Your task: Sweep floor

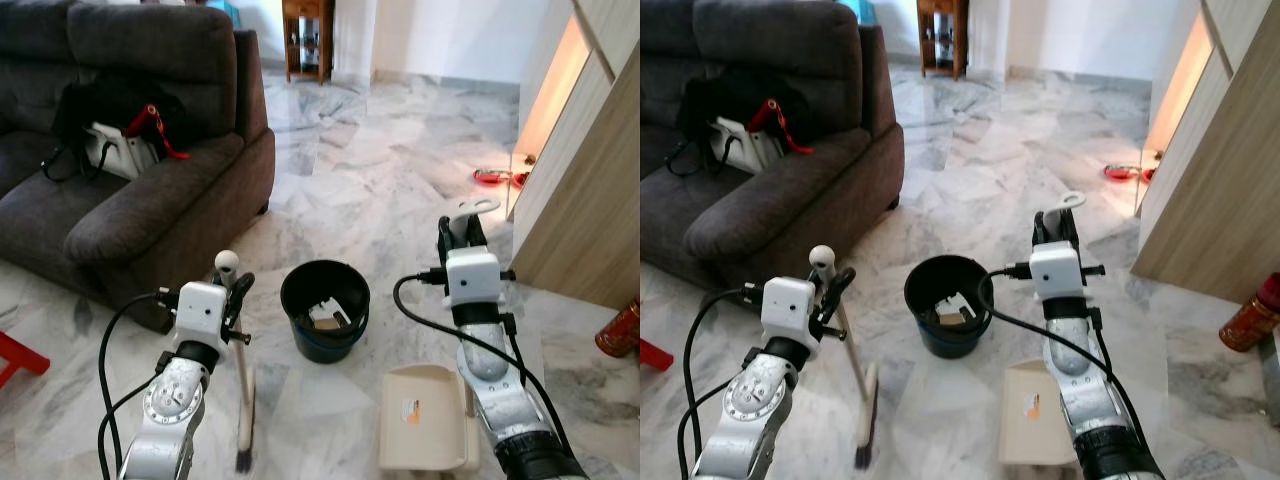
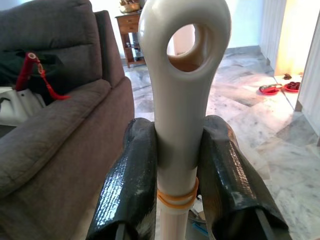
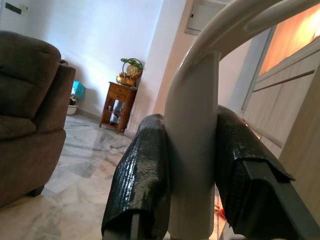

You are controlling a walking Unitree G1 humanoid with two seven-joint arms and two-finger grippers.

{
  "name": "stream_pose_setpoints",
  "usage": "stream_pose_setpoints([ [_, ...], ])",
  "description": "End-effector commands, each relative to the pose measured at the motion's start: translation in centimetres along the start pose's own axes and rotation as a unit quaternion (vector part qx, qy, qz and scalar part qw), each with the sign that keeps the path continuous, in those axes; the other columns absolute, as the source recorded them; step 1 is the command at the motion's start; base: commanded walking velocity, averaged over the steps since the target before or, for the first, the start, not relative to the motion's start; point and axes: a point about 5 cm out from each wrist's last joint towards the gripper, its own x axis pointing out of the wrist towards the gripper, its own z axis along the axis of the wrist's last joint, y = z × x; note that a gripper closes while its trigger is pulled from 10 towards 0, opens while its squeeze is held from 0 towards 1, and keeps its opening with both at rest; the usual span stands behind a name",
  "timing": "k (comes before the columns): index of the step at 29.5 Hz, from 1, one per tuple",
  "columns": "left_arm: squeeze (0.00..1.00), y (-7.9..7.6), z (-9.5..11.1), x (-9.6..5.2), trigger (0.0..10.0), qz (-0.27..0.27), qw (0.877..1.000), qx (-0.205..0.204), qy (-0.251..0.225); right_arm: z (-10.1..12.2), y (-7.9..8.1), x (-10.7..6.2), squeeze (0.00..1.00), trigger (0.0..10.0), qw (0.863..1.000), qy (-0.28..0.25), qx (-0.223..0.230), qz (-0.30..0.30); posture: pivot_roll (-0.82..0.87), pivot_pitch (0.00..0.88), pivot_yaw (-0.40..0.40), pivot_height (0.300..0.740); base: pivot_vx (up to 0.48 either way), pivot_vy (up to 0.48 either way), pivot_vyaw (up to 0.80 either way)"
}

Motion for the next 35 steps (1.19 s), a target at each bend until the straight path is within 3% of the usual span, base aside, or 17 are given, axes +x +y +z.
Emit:
stream_pose_setpoints([
  [1,0.0,0.1,1.0,0.6,10.0,-0.001,1.0,0.006,-0.024,0.5,-0.1,0.5,0.0,10.0,1.0,-0.014,-0.003,0.001,-0.03,0.0,0.017,0.74,0.0,0.0,0.0],
  [5,0.0,0.1,0.9,0.8,10.0,-0.002,1.0,0.006,-0.024,-0.1,-0.2,0.4,0.0,10.0,1.0,0.012,0.006,-0.003,-0.04,0.0,0.018,0.74,0.0,0.0,0.0],
  [18,0.0,0.1,1.0,1.5,10.0,-0.003,1.0,0.014,-0.024,-0.6,-0.3,0.5,0.0,10.0,0.999,0.034,0.017,-0.011,-0.03,0.0,0.018,0.74,0.0,0.0,-0.8],
  [20,0.0,0.3,1.0,1.7,10.0,0.0,1.0,0.016,-0.024,-0.8,-0.2,0.5,0.0,10.0,0.998,0.044,0.039,-0.021,-0.03,0.0,0.018,0.74,0.0,0.0,-0.8],
  [21,0.0,0.5,1.1,1.9,10.0,0.007,1.0,0.016,-0.026,-1.1,-0.5,0.4,0.0,10.0,0.995,0.062,0.071,-0.042,-0.02,0.0,0.02,0.74,0.0,0.0,-0.8],
  [26,0.0,0.8,1.2,2.2,10.0,0.009,0.999,0.016,-0.028,-1.8,-1.4,0.0,0.0,10.0,0.985,0.088,0.124,-0.087,-0.03,0.0,0.029,0.74,0.0,0.0,-0.8],
  [35,0.0,0.6,1.4,2.8,10.0,-0.001,0.999,0.015,-0.033,-2.3,-2.5,-0.2,0.0,10.0,0.984,0.093,0.11,-0.103,-0.03,0.0,0.046,0.74,0.0,0.0,-0.8],
])
